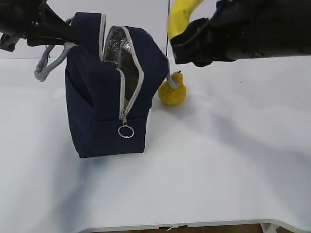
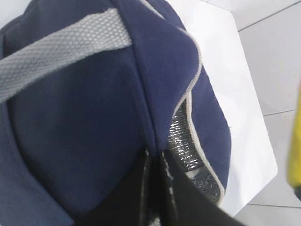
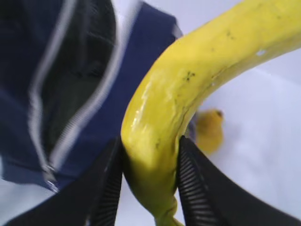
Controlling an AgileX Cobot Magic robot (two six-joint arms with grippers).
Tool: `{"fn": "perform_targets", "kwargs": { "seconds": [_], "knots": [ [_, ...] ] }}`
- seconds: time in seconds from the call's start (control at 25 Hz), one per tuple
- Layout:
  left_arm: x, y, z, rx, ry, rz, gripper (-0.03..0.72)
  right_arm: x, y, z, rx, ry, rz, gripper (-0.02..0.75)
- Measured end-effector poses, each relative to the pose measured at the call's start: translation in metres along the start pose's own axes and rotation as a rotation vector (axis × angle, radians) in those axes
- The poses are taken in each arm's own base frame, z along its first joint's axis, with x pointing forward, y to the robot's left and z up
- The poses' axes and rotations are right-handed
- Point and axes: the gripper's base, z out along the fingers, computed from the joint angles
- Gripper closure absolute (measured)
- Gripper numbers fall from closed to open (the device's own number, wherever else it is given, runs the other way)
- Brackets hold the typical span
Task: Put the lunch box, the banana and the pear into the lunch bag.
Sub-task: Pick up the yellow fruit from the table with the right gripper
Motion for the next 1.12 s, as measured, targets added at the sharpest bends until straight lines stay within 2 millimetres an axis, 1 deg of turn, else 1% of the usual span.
{"fn": "perform_targets", "kwargs": {
  "seconds": [0.12,0.24,0.32,0.44,0.6,0.72,0.88,1.04,1.12],
  "knots": [
    [0.0,0.0,0.0,0.0,0.0,0.004,0.702,-0.009,0.013,-0.001,-0.054,-0.091,0.018,0.435],
    [0.0,0.0,0.0,0.0,0.0,0.005,0.702,-0.017,0.018,-0.003,-0.097,-0.163,0.17,0.435],
    [0.0,0.0,0.0,0.002,0.001,0.004,0.702,-0.017,0.019,-0.001,-0.116,-0.173,0.296,0.435],
    [0.0,0.0,0.0,0.004,0.002,0.002,0.702,-0.016,0.019,0.002,-0.128,-0.161,0.422,0.435],
    [0.0,-0.001,0.0,0.007,0.003,0.007,0.702,-0.016,0.019,0.003,-0.131,-0.159,0.458,0.435],
    [0.0,-0.001,0.0,0.007,0.003,0.008,0.701,-0.016,0.021,0.006,-0.132,-0.158,0.434,0.435],
    [0.0,-0.001,0.0,0.008,0.005,0.009,0.701,-0.024,0.022,0.012,-0.104,-0.155,0.264,0.435],
    [0.001,-0.001,0.0,0.01,0.011,0.011,0.702,-0.03,0.024,0.025,-0.07,-0.127,0.128,0.435],
    [0.001,-0.001,0.0,0.012,0.015,0.011,0.702,-0.032,0.03,0.033,-0.067,-0.104,0.091,0.435]
  ]
}}
